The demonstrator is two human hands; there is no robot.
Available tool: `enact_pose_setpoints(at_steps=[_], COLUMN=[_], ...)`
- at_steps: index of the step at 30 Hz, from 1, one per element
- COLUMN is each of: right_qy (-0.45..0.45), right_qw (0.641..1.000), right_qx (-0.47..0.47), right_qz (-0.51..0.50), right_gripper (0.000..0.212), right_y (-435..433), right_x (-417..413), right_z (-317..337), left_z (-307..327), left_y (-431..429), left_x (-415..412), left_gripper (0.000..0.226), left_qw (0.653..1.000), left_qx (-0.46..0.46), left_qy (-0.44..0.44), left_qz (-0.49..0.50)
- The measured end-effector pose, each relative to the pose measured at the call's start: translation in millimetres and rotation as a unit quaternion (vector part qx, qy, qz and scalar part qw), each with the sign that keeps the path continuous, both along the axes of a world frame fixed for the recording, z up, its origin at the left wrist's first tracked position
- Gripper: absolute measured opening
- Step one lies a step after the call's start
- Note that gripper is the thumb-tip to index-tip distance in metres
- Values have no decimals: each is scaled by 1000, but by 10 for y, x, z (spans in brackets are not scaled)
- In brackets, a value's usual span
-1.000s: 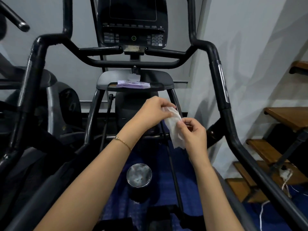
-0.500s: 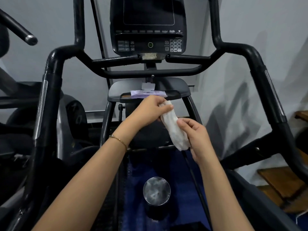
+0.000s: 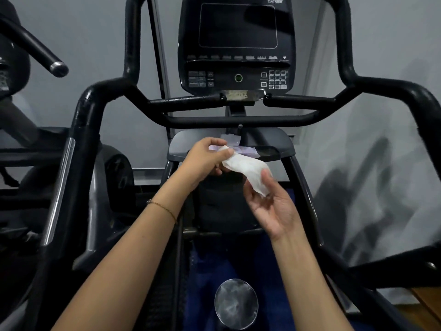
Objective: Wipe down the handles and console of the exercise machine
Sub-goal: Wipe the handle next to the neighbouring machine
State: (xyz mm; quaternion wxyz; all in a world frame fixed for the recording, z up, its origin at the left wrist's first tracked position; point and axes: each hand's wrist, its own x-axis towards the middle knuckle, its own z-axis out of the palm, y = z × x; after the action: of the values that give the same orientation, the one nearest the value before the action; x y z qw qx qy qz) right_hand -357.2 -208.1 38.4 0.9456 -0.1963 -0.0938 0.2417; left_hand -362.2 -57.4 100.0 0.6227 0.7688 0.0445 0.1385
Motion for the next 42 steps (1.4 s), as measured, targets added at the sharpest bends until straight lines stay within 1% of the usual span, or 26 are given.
enact_pose_setpoints(at_steps=[2, 3, 4, 5, 6, 7, 8, 10, 12, 14, 15, 17, 19, 21, 23, 25, 26, 27, 28, 29, 30, 32, 34, 37, 40, 42], right_qy=[2, 3, 8, 16, 26, 27, 17, -12, -36, -43, -46, -71, -98, -99, -68, -53, -68, -93, -119, -138, -156, -185, -190, -194, -230, -239], right_qw=[1000, 1000, 1000, 999, 999, 998, 995, 983, 965, 955, 952, 944, 931, 930, 954, 972, 972, 967, 960, 954, 947, 932, 926, 920, 906, 907], right_qx=[0, -4, -10, -17, -30, -54, -93, -185, -254, -279, -284, -308, -343, -350, -291, -230, -224, -232, -250, -265, -282, -313, -325, -339, -354, -346], right_qz=[0, 8, 18, 22, 26, 29, 25, -11, -58, -90, -99, -95, -78, -60, -28, 17, 35, 45, 44, 33, 14, -10, -11, -22, -17, -23], right_gripper=[60, 59, 52, 40, 33, 34, 39, 52, 63, 61, 58, 62, 66, 60, 49, 52, 51, 42, 29, 16, 11, 17, 15, 7, 2, 1], right_y=[117, 177, 232, 287, 352, 421, 495, 647, 779, 871, 903, 947, 959, 916, 840, 776, 766, 777, 809, 852, 900, 985, 1052, 1162, 1290, 1342], right_x=[215, 329, 434, 531, 626, 710, 788, 952, 1090, 1208, 1256, 1338, 1394, 1442, 1471, 1470, 1456, 1431, 1418, 1404, 1396, 1412, 1433, 1495, 1507, 1540], right_z=[32, 53, 76, 100, 123, 153, 185, 246, 283, 304, 309, 291, 245, 205, 201, 243, 283, 333, 379, 436, 493, 572, 649, 799, 968, 1069], left_z=[45, 78, 109, 138, 156, 166, 171, 165, 140, 106, 93, 87, 87, 77, 81, 124, 154, 181, 204, 217, 222, 218, 220, 274, 398, 487], left_y=[61, 82, 97, 112, 131, 153, 177, 230, 289, 334, 344, 371, 411, 455, 526, 618, 657, 687, 706, 721, 735, 760, 784, 837, 927, 989], left_x=[122, 190, 263, 340, 431, 521, 611, 772, 906, 996, 1023, 1049, 1048, 1040, 1057, 1069, 1068, 1063, 1056, 1052, 1054, 1059, 1064, 1092, 1132, 1134], left_gripper=[21, 19, 16, 15, 14, 13, 12, 9, 10, 11, 12, 15, 16, 15, 12, 9, 8, 7, 6, 10, 16, 24, 25, 21, 11, 11], left_qw=[999, 998, 998, 998, 998, 998, 998, 998, 998, 996, 992, 979, 975, 980, 992, 998, 999, 999, 999, 999, 998, 995, 992, 988, 982, 980], left_qx=[-36, -51, -58, -52, -42, -35, -35, -49, -53, -82, -116, -178, -188, -168, -119, -57, -36, -20, -8, 7, 21, 46, 58, 72, 98, 87], left_qy=[1, -3, -8, -13, -16, -14, -9, -1, 5, 25, 42, 68, 75, 59, 19, -13, -19, -21, -22, -26, -33, -51, -63, -84, -91, -102], left_qz=[-14, -23, -31, -38, -44, -47, -48, -46, -19, -10, -27, -73, -92, -84, -43, 12, 29, 36, 39, 46, 55, 74, 88, 111, 132, 145])
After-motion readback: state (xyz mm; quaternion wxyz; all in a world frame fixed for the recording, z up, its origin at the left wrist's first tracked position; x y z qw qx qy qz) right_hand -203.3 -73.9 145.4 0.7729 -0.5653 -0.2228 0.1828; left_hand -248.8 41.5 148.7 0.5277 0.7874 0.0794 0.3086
